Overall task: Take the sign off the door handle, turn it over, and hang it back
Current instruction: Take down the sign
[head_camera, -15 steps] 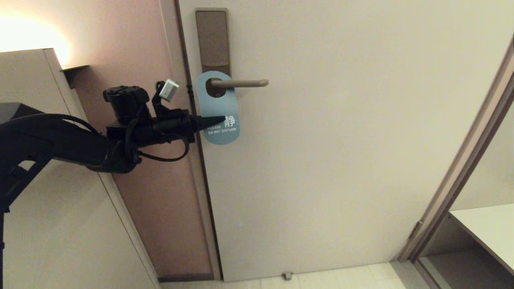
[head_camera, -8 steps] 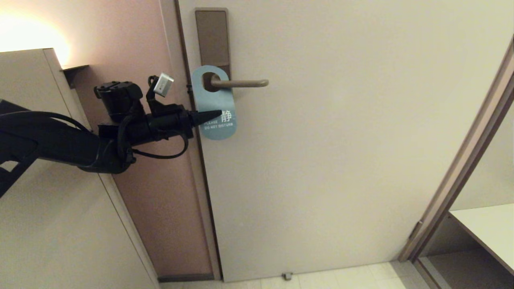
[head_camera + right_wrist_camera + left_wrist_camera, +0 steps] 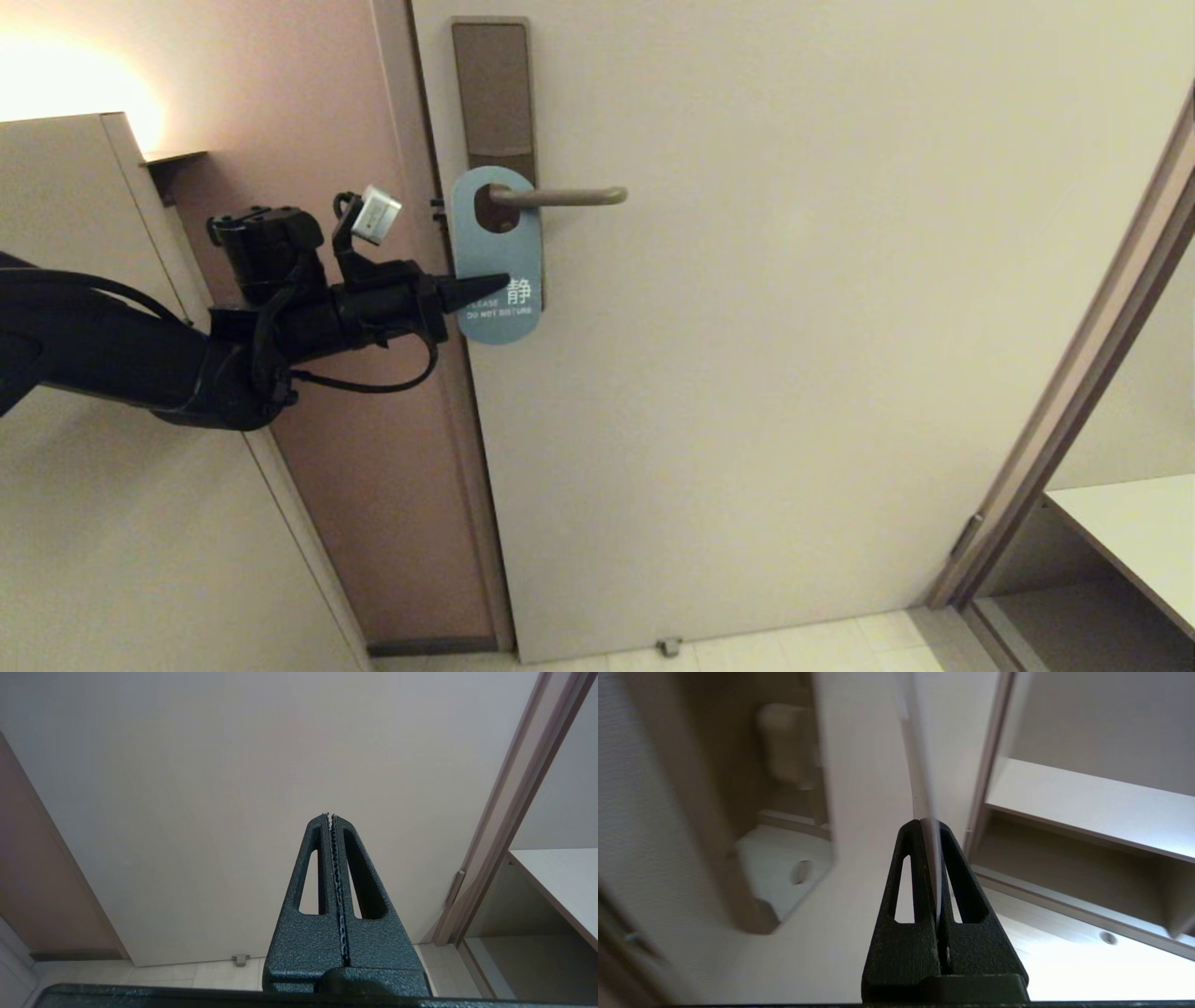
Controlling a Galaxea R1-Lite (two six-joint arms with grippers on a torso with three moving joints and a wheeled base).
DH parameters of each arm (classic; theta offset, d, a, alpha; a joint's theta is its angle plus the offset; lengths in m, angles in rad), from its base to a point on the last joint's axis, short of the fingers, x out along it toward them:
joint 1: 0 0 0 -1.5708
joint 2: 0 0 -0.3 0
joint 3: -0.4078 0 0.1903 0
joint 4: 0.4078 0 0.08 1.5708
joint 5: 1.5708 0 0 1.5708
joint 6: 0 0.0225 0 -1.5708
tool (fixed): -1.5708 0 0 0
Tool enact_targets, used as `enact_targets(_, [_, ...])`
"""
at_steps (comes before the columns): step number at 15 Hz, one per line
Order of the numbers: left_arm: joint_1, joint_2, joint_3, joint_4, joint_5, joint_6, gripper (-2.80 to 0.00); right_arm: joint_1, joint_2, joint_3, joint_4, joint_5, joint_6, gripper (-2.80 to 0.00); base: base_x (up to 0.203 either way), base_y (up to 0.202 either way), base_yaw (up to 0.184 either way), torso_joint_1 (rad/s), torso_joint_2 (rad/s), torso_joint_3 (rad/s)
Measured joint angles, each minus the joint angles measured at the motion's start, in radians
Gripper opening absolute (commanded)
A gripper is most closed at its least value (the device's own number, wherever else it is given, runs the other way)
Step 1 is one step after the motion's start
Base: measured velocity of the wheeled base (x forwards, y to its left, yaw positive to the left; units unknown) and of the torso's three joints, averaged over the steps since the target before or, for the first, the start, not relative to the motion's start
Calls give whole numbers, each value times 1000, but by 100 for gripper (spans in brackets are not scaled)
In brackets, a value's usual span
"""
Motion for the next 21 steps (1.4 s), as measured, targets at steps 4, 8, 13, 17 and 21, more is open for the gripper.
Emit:
enact_targets(4, [-12, -4, 1, 0, 68, 9, -280, 0, 0, 0, 0, 0, 0, -280, 0, 0, 0, 0, 0, 0])
enact_targets(8, [-17, -4, 1, 4, 79, 17, -280, 0, 0, 0, 0, -1, 0, -280, 0, 0, 0, 0, 0, 0])
enact_targets(13, [-49, -15, 1, 12, 150, 24, -280, 0, 0, 0, 0, 0, 0, -280, 0, 0, 0, 0, 0, 0])
enact_targets(17, [-82, -31, 5, 14, 215, 31, -280, 0, 0, 0, 0, 0, 0, -280, 0, 0, 0, 0, 0, 0])
enact_targets(21, [-94, -36, 5, 44, 265, 84, -280, 0, 0, 0, 0, 0, 0, -280, 0, 0, 0, 0, 0, 0])
